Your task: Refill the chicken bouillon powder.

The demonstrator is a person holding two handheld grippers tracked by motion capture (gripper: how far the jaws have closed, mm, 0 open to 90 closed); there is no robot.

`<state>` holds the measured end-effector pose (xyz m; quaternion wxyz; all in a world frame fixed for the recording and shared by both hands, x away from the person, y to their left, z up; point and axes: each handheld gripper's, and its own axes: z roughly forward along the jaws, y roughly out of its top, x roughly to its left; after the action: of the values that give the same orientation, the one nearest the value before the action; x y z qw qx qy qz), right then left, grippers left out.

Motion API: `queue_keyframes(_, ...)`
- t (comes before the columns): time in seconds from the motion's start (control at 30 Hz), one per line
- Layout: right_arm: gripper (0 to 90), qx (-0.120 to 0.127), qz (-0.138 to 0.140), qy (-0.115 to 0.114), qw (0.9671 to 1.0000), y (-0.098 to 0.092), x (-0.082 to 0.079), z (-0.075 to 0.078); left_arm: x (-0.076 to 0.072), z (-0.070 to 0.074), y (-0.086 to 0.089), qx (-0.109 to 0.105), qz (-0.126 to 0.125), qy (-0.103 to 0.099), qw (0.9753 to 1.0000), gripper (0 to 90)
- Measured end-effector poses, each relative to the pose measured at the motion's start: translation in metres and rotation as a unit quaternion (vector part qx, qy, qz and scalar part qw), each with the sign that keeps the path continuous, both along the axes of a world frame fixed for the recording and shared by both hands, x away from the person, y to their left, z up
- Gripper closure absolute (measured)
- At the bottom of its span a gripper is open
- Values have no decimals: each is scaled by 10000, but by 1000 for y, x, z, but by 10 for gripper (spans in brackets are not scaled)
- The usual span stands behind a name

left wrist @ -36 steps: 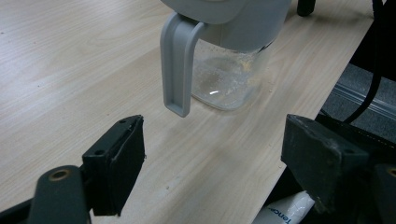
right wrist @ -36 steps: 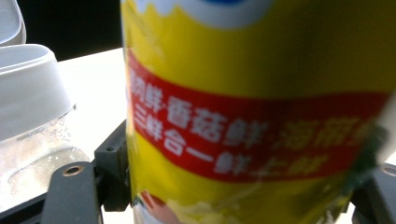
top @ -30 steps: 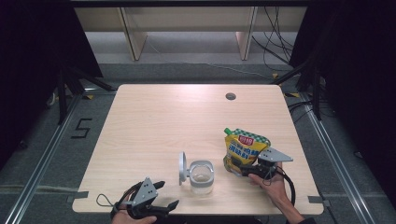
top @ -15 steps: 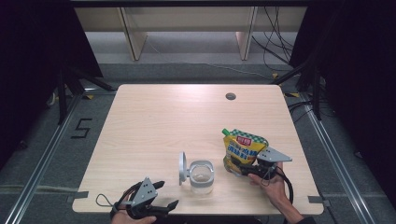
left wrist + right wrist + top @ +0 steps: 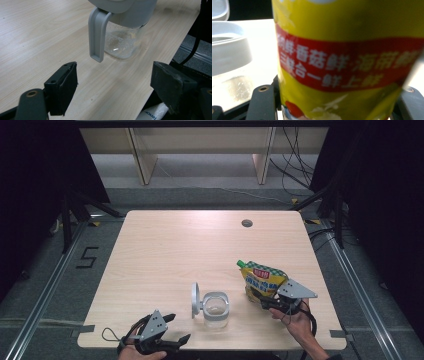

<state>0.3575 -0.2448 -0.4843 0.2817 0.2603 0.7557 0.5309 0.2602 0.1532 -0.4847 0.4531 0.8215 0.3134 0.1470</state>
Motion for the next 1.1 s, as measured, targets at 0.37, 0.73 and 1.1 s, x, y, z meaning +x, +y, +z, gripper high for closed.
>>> queue_keyframes(0.37,358,-1194,401,-828,9886,14,-26,20,0,-1,-1,-103,0,37,9999,210)
queue_keyframes(0.73,359,-2198,511,-1427,9637,26,-38,24,0,-1,-1,-119,-14,29,9999,210)
queue_keyframes(1.1,359,-3530,340,-2159,9097,34,-46,25,1,-1,1,33,-29,21,10000,210)
